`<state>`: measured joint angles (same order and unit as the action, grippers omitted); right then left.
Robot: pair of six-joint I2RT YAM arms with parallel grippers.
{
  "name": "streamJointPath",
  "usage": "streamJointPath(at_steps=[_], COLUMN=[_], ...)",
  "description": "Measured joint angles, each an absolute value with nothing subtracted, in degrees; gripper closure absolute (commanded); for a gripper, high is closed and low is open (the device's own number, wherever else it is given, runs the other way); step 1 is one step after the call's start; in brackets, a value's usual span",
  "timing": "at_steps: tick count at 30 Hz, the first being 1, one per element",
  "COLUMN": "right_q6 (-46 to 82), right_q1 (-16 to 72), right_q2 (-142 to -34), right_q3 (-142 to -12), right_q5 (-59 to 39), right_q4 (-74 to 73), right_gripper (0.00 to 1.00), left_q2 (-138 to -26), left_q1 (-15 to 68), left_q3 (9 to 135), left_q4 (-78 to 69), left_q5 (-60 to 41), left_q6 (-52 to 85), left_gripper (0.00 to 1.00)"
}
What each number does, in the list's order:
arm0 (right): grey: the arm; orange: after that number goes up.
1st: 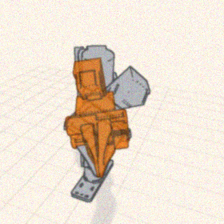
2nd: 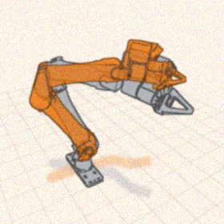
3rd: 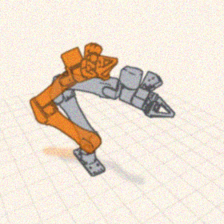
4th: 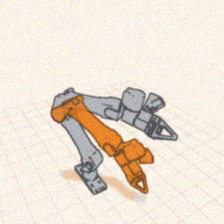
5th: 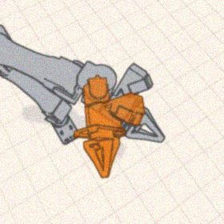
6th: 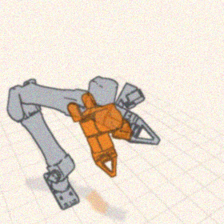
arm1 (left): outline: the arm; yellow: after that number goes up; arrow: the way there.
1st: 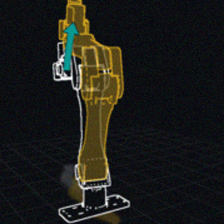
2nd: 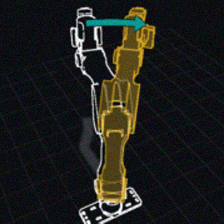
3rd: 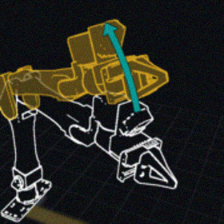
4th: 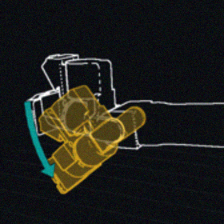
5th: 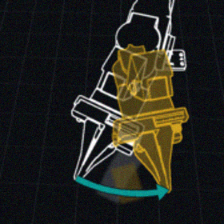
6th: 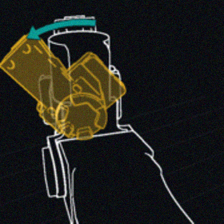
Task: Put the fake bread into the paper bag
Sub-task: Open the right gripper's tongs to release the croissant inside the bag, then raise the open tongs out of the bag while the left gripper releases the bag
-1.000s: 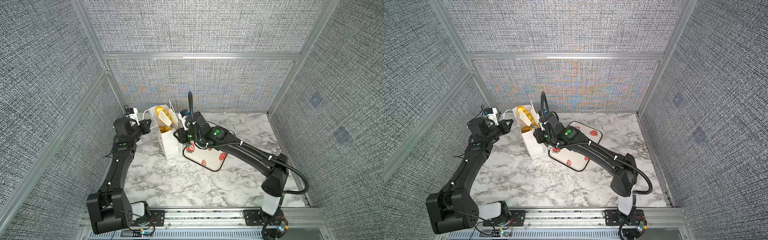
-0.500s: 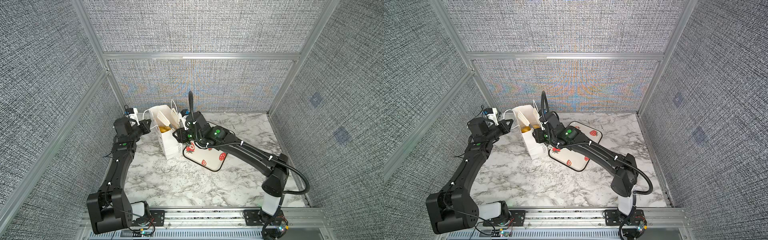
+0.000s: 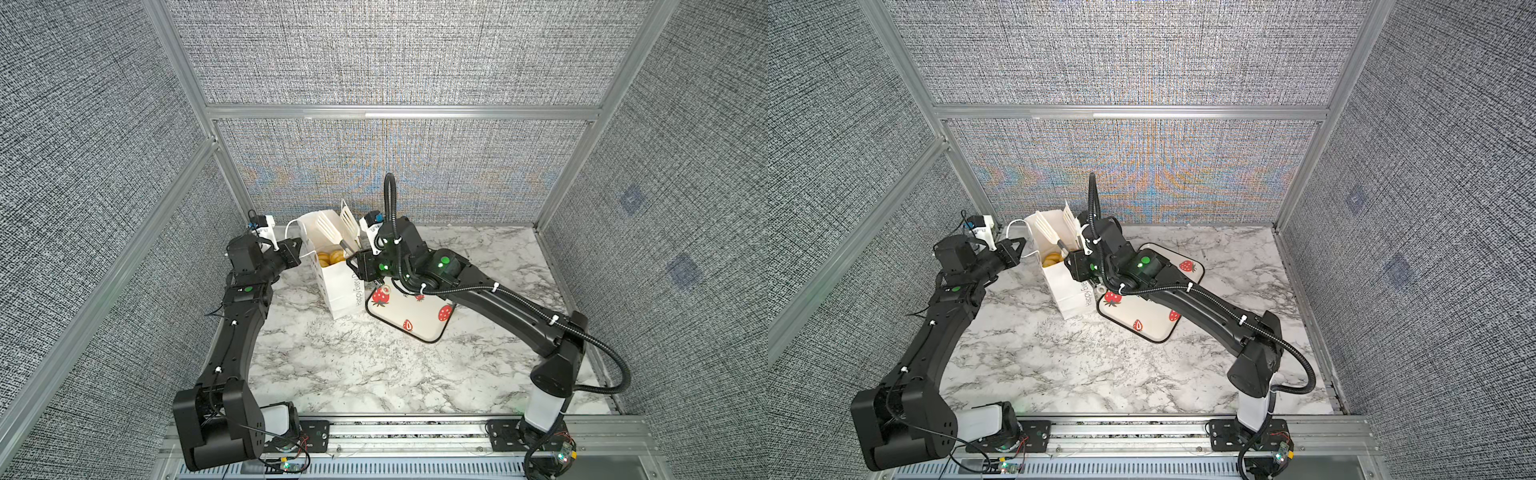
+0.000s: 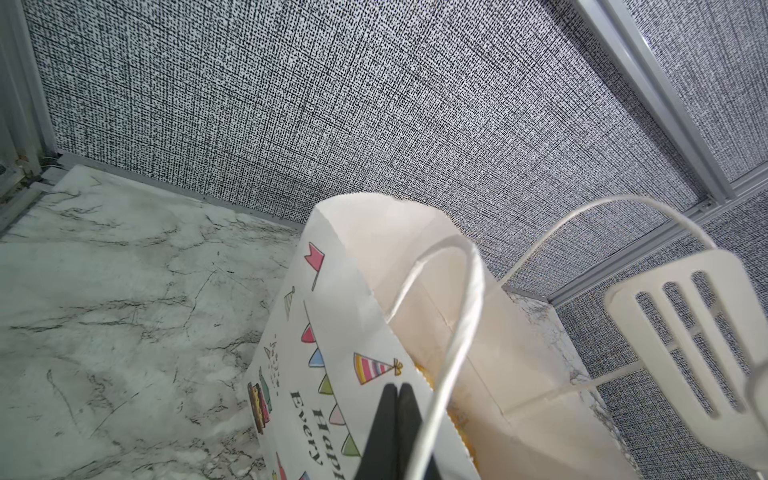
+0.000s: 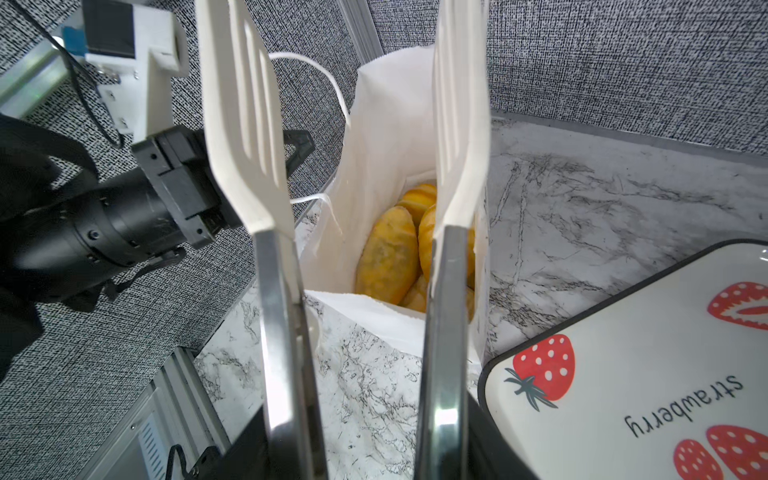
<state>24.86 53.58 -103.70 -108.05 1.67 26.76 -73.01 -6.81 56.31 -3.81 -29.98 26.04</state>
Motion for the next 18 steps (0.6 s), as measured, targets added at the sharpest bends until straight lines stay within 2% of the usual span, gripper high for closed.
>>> streamJointPath(at_steps=[7,14,18], right_q6=[23.4,21.8,21.5], right_q1=[53.6,53.5,53.1], right_q2=[-101.0,-98.0,-95.8], right_q3=[-108.2,-107.0,-104.4], right_q5=[2.7,5.1,6.1], right_q4=[27.4,28.0,28.1], right_gripper=[0.48,0.48,0.48], left_q2=[-72.1,-70.8,-70.0], left_q1=[-6.8,-6.2,-6.0], left_q3=[56.3,56.2,56.1], left_q4=[-4.4,-6.1,-6.9], left_q5=[-30.5,-31.6,-31.9], left_q6=[26.0,25.9,25.9], left_gripper=[1.0,0.71,0.59])
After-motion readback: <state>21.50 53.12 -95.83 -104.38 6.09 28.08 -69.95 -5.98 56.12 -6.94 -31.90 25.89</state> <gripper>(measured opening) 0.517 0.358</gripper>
